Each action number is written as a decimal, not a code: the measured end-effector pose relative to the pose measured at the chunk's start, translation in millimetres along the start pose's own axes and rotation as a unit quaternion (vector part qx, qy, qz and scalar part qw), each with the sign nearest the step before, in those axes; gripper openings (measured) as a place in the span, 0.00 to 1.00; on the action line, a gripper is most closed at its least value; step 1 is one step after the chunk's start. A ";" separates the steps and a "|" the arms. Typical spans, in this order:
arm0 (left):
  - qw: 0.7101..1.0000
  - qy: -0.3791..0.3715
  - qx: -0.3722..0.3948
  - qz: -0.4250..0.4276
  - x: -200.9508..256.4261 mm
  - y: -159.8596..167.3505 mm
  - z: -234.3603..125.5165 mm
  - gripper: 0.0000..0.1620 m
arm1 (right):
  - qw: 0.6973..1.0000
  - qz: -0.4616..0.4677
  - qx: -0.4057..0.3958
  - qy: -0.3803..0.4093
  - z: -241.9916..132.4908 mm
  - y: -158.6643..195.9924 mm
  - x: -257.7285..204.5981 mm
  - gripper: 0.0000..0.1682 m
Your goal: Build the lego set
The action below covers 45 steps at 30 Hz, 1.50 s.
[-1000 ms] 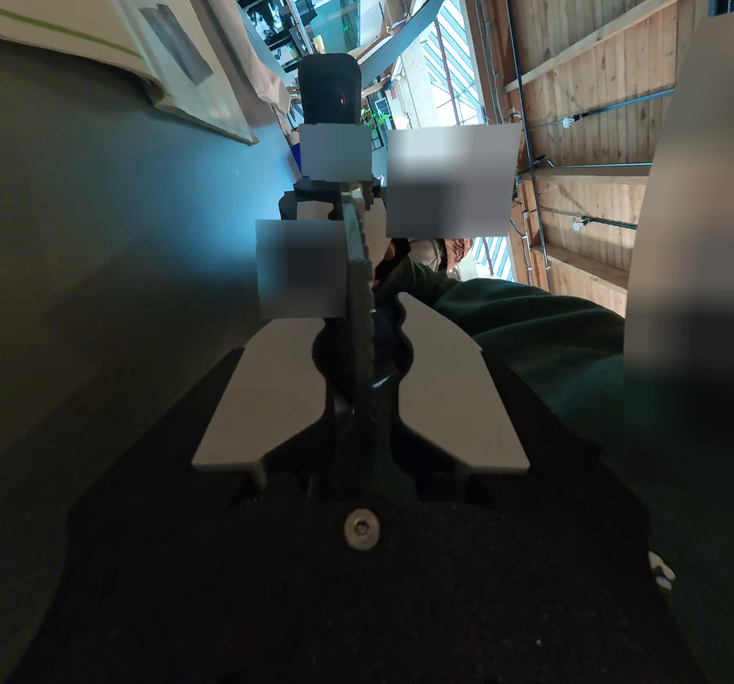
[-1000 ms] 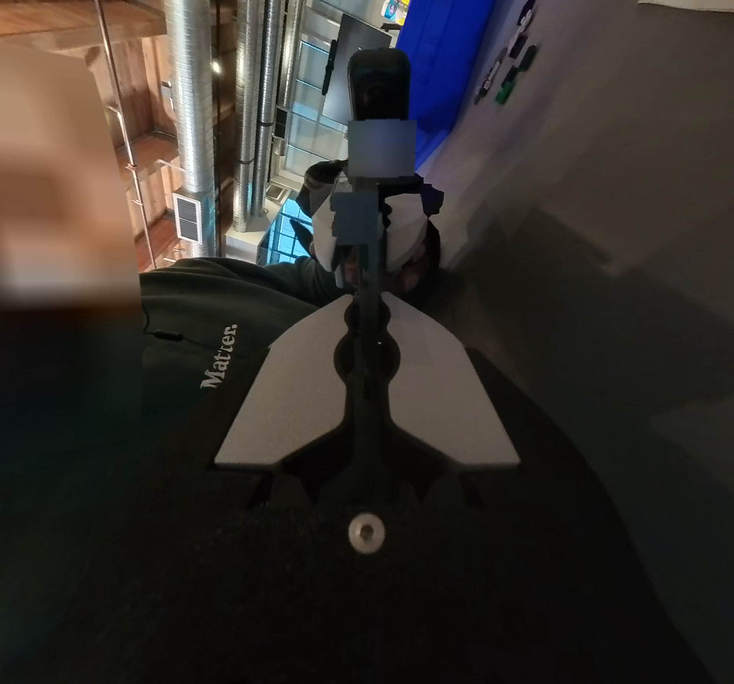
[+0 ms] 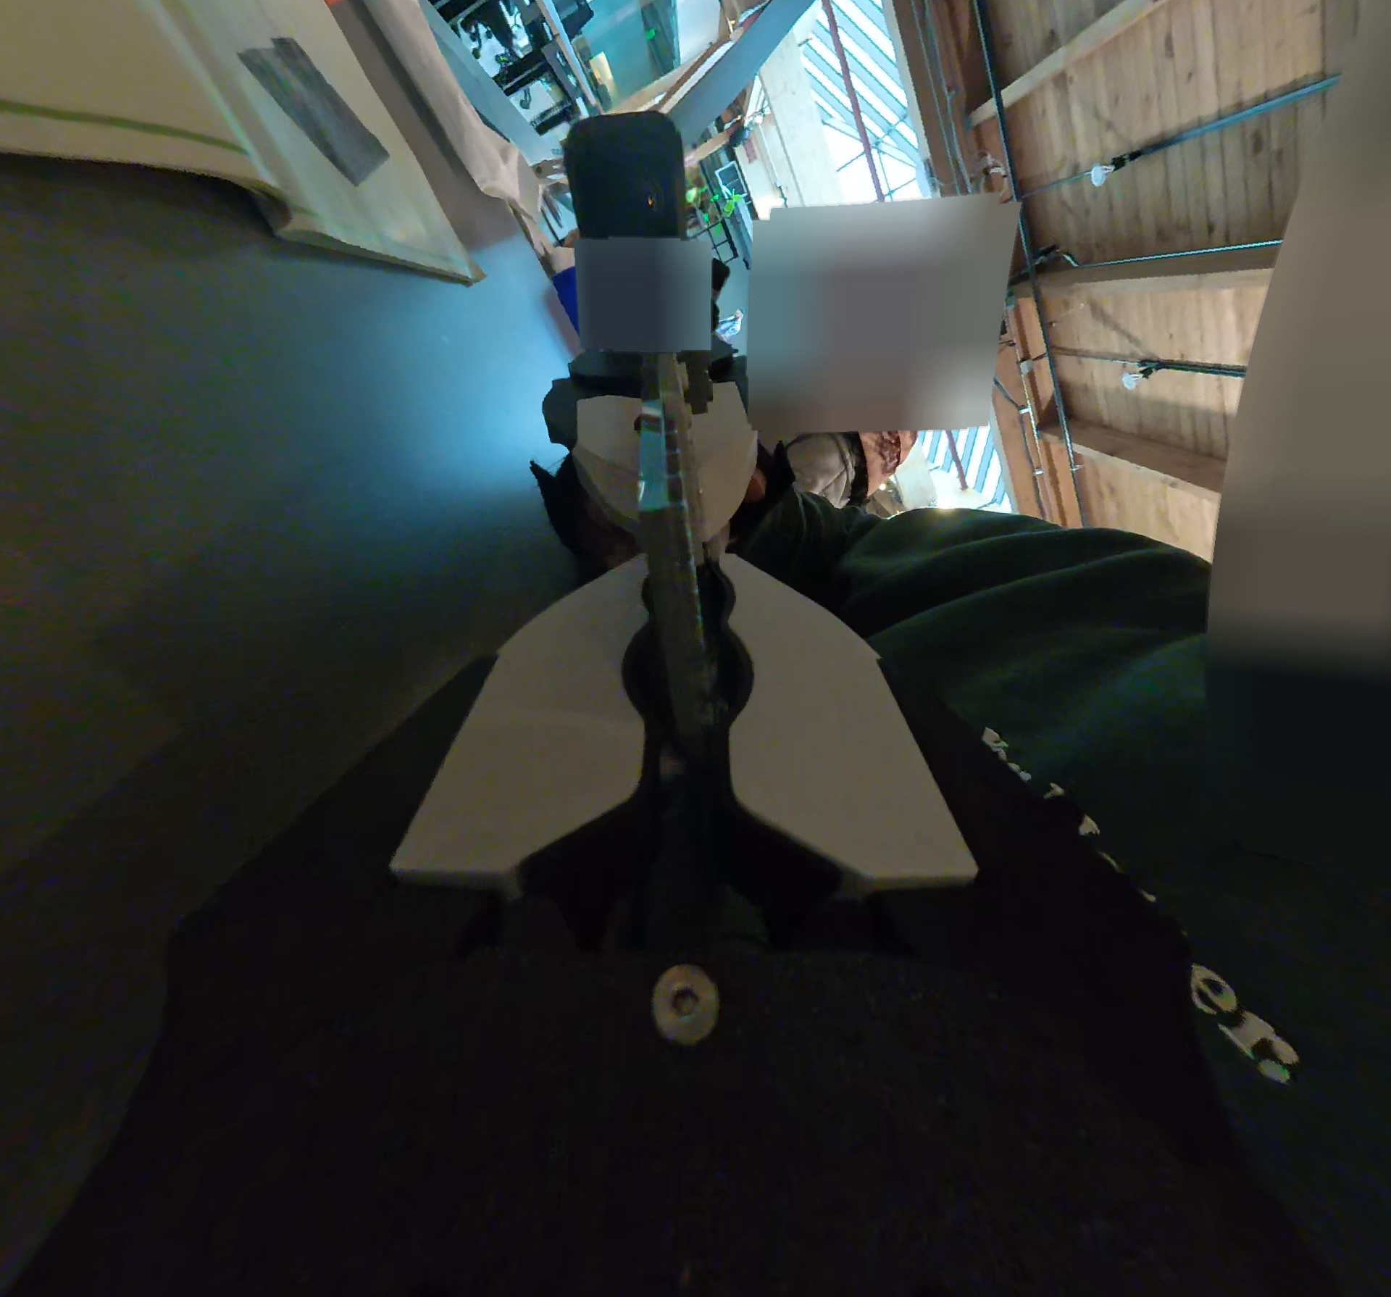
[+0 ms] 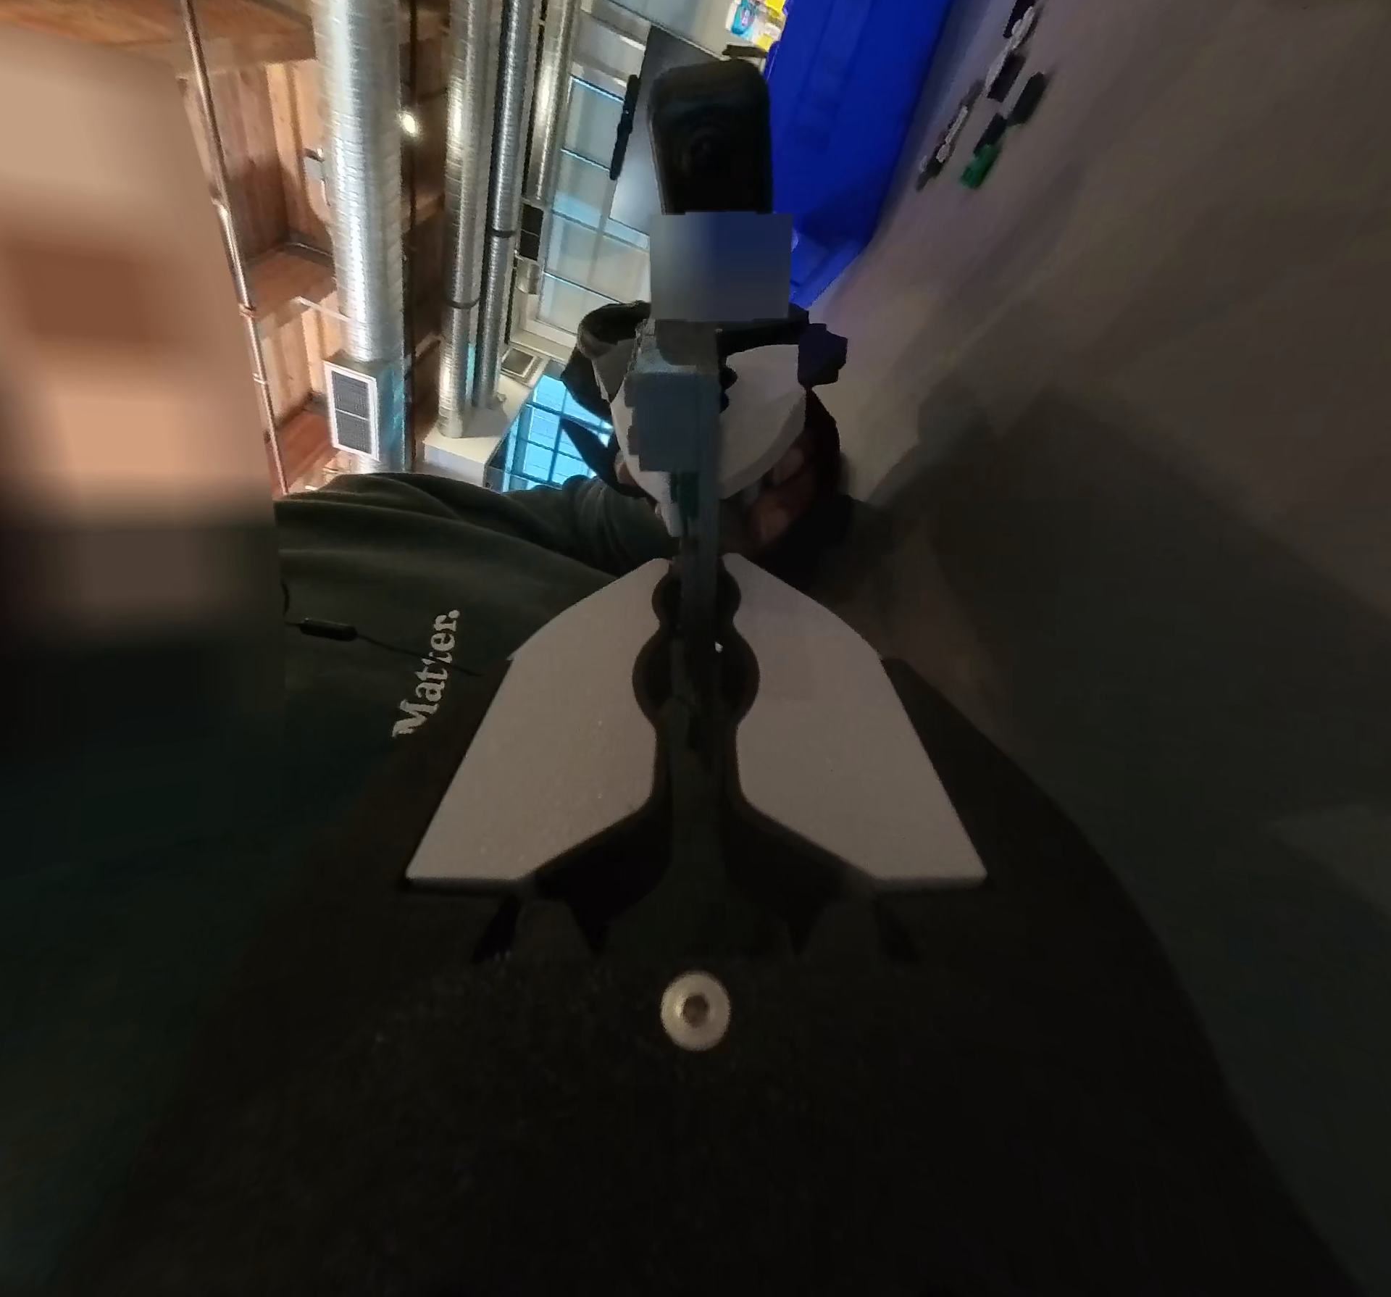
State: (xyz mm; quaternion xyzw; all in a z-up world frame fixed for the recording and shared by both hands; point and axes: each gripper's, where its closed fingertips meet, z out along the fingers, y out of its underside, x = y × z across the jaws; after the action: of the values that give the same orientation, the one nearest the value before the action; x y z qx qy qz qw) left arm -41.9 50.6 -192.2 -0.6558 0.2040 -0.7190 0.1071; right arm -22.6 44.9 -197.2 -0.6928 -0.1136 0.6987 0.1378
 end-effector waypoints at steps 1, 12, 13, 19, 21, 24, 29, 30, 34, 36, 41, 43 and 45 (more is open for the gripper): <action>1.000 0.003 -0.001 0.003 1.3 0.0 -0.1 0.07 | 1.000 0.000 0.001 0.001 -0.2 -0.6 0.3 0.04; 0.999 -0.013 -0.028 0.032 0.7 10.3 1.4 0.06 | 1.000 0.006 0.002 0.001 -0.1 -2.0 -0.4 0.04; 0.999 -0.016 -0.030 0.035 0.6 10.7 1.2 0.06 | 1.000 0.005 0.001 0.003 0.0 -1.8 -0.6 0.04; 0.998 -0.022 -0.040 0.053 2.3 13.2 0.7 0.06 | 1.000 0.007 -0.002 0.011 0.5 -0.5 -3.3 0.04; 0.998 -0.019 -0.042 0.050 3.0 13.4 0.7 0.06 | 1.000 0.006 -0.002 0.014 0.5 -0.2 -3.9 0.04; 0.998 -0.014 -0.042 0.052 4.6 12.8 1.2 0.06 | 1.000 -0.004 -0.001 0.017 0.3 -0.9 -6.1 0.04; 0.989 0.001 -0.041 0.144 16.2 11.4 0.8 0.06 | 0.994 -0.102 -0.009 0.044 2.3 -2.9 -19.9 0.04; 0.984 -0.006 -0.050 0.173 17.7 12.7 0.9 0.06 | 0.992 -0.117 -0.010 0.047 2.7 -2.9 -22.7 0.04; 0.974 -0.005 -0.074 0.215 23.9 17.2 3.4 0.11 | 0.991 -0.128 0.000 0.037 2.6 -5.3 -30.9 0.04; 0.972 -0.006 -0.084 0.221 24.4 21.3 5.8 0.12 | 0.991 -0.127 0.003 0.036 1.7 -5.4 -31.3 0.04; 0.976 -0.001 -0.075 0.204 24.0 21.0 7.0 0.06 | 0.990 -0.132 0.001 0.040 1.0 -2.4 -30.3 0.04; 0.978 0.002 -0.075 0.195 24.0 21.9 7.1 0.05 | 0.989 -0.139 0.000 0.043 1.1 -1.5 -30.7 0.04; 0.981 0.009 -0.071 0.179 24.2 21.5 6.7 0.06 | 0.988 -0.149 -0.001 0.048 1.4 -0.9 -31.0 0.04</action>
State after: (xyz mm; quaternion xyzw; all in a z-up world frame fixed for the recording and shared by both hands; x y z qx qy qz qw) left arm -40.6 20.2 -179.3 -0.6080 0.3692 -0.6780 0.1854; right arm -23.9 35.0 -167.8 -0.7009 -0.2091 0.6363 0.2452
